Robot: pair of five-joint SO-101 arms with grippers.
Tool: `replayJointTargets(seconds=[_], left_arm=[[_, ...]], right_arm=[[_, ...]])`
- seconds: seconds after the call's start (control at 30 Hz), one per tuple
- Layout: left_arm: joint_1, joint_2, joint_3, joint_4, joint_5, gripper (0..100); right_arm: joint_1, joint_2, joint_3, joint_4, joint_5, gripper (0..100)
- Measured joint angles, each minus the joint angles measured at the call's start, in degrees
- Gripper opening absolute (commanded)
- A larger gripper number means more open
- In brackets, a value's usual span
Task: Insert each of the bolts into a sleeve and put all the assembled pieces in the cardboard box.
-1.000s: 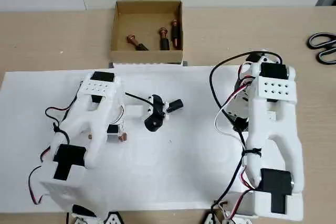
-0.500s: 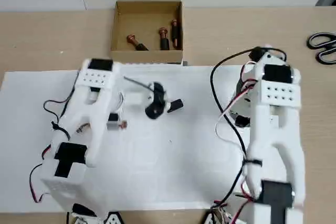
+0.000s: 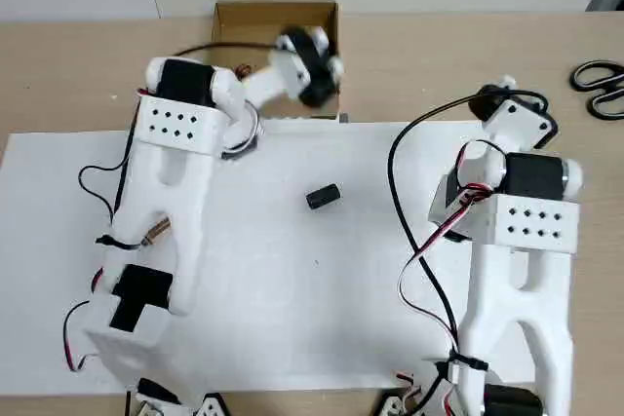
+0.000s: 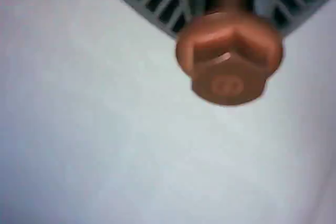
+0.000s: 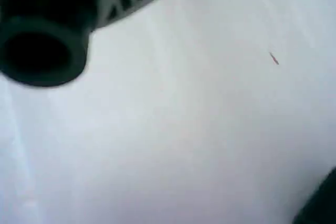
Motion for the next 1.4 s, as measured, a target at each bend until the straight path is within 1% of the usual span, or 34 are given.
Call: replayJointTargets(seconds=[0.07, 0.1, 0.2, 0.33, 0.4, 0.73, 0.9, 1.03, 1.17, 1.23, 1.3, 1.4], left_arm=[[-0.09, 0.09, -2.90, 0.09, 7.12, 1], [-0.26, 0.09, -4.31, 0.09, 9.23, 1], [-0.53, -1.41, -7.30, 0.09, 10.11, 1], [-0.44, -8.35, -7.91, 0.09, 10.37, 1], [-0.44, -11.52, -8.00, 0.09, 12.57, 1], [-1.58, -22.07, -8.00, 0.18, 32.18, 1], [-1.58, -28.92, -7.03, 0.18, 42.55, 1], [-1.58, -35.78, -0.44, 0.18, 48.70, 1], [-1.58, -42.99, 9.67, -0.18, 50.02, 1], [-1.58, -47.03, 15.74, -2.20, 50.55, 1], [-1.58, -51.34, 22.42, -5.19, 52.92, 1], [-1.58, -58.11, 33.32, -11.96, 57.05, 1]], right_arm=[[0.00, 0.00, 0.18, 0.00, 0.53, 0.2], [0.00, 0.00, 0.18, 0.00, 0.53, 0.2], [0.00, 0.00, 0.18, 0.00, 0.70, 0.2], [-0.35, -2.81, 0.26, 0.35, 0.70, 0.2], [-0.35, -5.98, 0.26, 0.44, 0.70, 0.3], [-8.62, -22.68, 8.09, 0.79, 0.70, 0.3], [-11.34, -30.33, 14.95, -3.25, 0.70, 0.3], [-12.84, -35.96, 22.07, -9.76, 0.70, 0.3], [-14.77, -40.44, 27.87, -15.03, 0.70, 0.2], [-15.38, -42.29, 30.86, -17.67, 0.70, 0.2], [-15.74, -43.78, 33.85, -20.31, 0.70, 0.2], [-17.49, -45.63, 38.42, -25.58, 0.70, 0.2]])
